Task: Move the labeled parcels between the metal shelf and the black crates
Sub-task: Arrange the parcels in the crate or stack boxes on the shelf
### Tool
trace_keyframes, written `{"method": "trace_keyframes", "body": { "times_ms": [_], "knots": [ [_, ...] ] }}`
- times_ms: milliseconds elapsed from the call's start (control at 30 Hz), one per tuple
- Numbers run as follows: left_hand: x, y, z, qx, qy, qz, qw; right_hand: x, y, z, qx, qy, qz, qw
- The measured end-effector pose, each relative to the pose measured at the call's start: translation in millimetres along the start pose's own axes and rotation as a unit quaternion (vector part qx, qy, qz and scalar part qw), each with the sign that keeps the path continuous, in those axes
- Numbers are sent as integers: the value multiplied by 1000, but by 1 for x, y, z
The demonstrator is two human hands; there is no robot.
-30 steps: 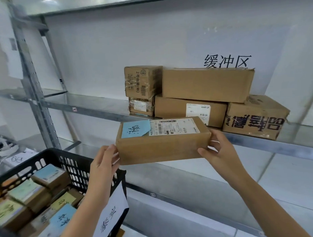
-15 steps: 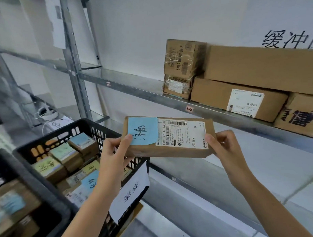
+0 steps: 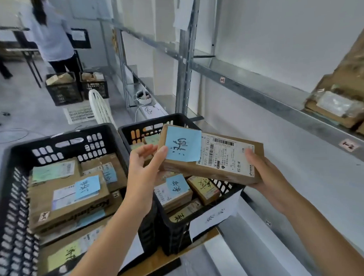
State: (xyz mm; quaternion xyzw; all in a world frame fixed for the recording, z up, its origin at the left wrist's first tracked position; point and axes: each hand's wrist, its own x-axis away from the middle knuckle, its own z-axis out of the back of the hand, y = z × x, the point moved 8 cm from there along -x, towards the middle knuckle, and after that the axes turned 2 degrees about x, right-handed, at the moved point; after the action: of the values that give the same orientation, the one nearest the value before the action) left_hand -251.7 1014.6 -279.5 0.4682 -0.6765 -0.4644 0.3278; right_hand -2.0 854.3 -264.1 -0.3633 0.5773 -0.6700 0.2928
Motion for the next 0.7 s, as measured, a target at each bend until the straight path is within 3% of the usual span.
{"method": "trace_keyframes", "body": {
  "times_ms": [133, 400, 700],
  "knots": [
    [-13, 9, 50, 11, 26, -3, 1000, -37, 2, -53, 8, -45, -19, 999],
    [-46, 33, 161, -66, 111, 14, 991, -93, 4, -178, 34, -133, -62, 989],
    [-79, 57, 264, -76, 216, 6, 974, -132, -2, -268, 101, -168, -69, 978]
  ]
}}
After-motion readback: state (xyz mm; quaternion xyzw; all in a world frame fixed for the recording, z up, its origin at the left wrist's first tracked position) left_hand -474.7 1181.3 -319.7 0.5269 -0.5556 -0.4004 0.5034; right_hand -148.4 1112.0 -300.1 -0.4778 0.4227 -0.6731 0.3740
